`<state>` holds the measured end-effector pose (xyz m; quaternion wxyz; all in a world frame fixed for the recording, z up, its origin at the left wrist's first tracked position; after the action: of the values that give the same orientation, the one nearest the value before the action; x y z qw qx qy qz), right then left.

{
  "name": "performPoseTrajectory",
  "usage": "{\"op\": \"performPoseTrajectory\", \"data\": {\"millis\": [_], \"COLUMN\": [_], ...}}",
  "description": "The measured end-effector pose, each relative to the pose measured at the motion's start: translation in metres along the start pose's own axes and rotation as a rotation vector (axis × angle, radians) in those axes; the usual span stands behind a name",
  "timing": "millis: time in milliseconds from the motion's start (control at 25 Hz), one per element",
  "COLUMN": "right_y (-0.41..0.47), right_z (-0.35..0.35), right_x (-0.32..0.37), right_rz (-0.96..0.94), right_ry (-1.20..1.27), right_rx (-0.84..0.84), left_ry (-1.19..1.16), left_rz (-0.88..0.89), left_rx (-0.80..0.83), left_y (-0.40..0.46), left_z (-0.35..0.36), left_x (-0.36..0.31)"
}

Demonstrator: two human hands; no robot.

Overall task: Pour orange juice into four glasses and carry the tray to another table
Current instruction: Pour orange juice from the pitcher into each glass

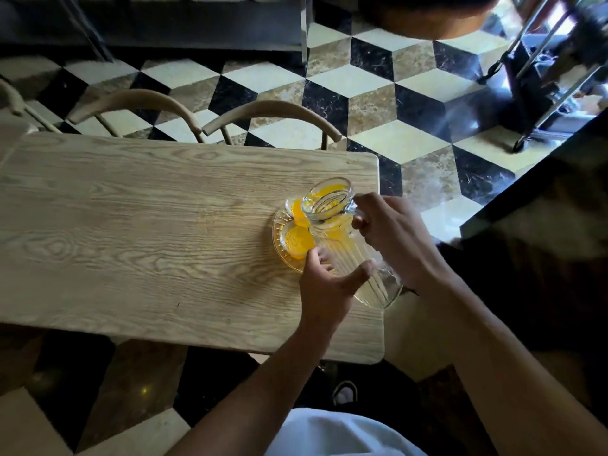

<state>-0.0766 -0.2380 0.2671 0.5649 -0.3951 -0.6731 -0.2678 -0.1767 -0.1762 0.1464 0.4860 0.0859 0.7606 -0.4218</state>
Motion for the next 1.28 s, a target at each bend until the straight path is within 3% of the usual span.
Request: {"op": "performPoseTrajectory", "data": {"millis": [200, 480, 720, 960, 1280], "right_y": [-0.03, -0.056, -0.055, -0.025, 0.016], "right_z": [0.005, 0.047, 0.095, 0.152, 0.226], "right_x": [0.001, -0.003, -0.003, 0.004, -0.011], "right_rz": [-0.038, -0.12, -0.178, -0.312, -0.263], "right_ry": [0.182, 0.175, 0.123, -0.021, -0.036], "right_rx": [0.051, 0.231, 0.351, 0.306, 0.112], "left_ry": [0.061, -0.05, 0.021, 0.229, 0.556], "left_rz": [0.012, 0.046, 0.035, 0.082, 0.245], "left_rx": [-0.036, 0.028, 0.09, 0.215, 0.33], "left_y": [-0.008, -0.027, 0.002, 0.065, 0.178], "left_z": [-0.031, -0.09, -0.151, -0.219, -0.271], "left_x": [0.014, 0.021, 0.018, -0.012, -0.061]}}
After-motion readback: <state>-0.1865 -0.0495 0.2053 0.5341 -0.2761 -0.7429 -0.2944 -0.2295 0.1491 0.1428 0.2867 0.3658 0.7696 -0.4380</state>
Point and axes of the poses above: each hand's wrist, its own y-axis towards the middle knuckle, its own z-axis out of the palm, x = y × z, the point moved 3 cm from there along y, towards the middle knuckle, and after that the axes turned 13 degrees about -z, right-handed, at the moved point
